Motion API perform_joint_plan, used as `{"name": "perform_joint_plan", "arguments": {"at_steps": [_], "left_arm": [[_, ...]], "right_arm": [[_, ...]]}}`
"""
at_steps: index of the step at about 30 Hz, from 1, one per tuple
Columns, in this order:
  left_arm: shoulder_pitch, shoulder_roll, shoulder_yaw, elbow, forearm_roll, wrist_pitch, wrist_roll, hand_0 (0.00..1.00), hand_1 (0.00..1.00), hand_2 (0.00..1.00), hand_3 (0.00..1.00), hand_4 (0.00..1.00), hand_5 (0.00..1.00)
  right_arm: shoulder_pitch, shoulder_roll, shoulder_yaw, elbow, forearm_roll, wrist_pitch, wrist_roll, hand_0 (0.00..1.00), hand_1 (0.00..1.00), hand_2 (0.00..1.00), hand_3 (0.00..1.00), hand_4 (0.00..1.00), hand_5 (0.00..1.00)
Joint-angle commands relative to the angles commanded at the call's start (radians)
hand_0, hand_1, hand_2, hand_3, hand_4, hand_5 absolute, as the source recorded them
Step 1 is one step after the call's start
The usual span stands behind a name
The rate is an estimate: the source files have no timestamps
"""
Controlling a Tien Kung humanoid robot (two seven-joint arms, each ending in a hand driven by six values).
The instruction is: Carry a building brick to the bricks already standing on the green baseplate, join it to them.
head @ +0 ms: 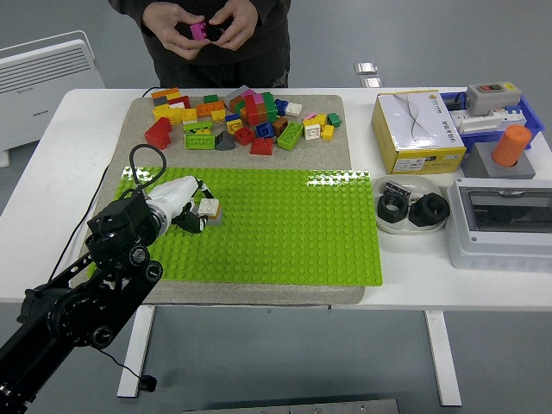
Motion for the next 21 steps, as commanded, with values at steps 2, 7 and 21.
{"name": "perform_joint_plan", "arguments": {"at_steps": [2,7,21], "left_arm": [[0.001,0.000,0.001,-0.004,0.001,0.005,0.000,0.210,0.002,0.052,0.319,0.324,0.002],[0.001,0.000,0.000,-0.011,0.002,0.007,0.000,0.212,0.002,0.051,0.297,0.323,0.002],[0.004,-0.002,-0.002,-0.013,0.012,0.012,0.011,0.212,0.002,0.049,0.297,0.321,0.002]], "right_arm": [[0.000,0.000,0.001,0.000,0.000,0.000,0.000,0.609,0.587,0.604,0.639,0.858,0.998],[-0.001,0.000,0.002,0.000,0.001,0.000,0.000,0.609,0.587,0.600,0.638,0.860,0.998],[-0.002,0.000,-0.006,0.000,0.008,-0.001,-0.001,0.608,0.586,0.599,0.638,0.860,0.998]]}}
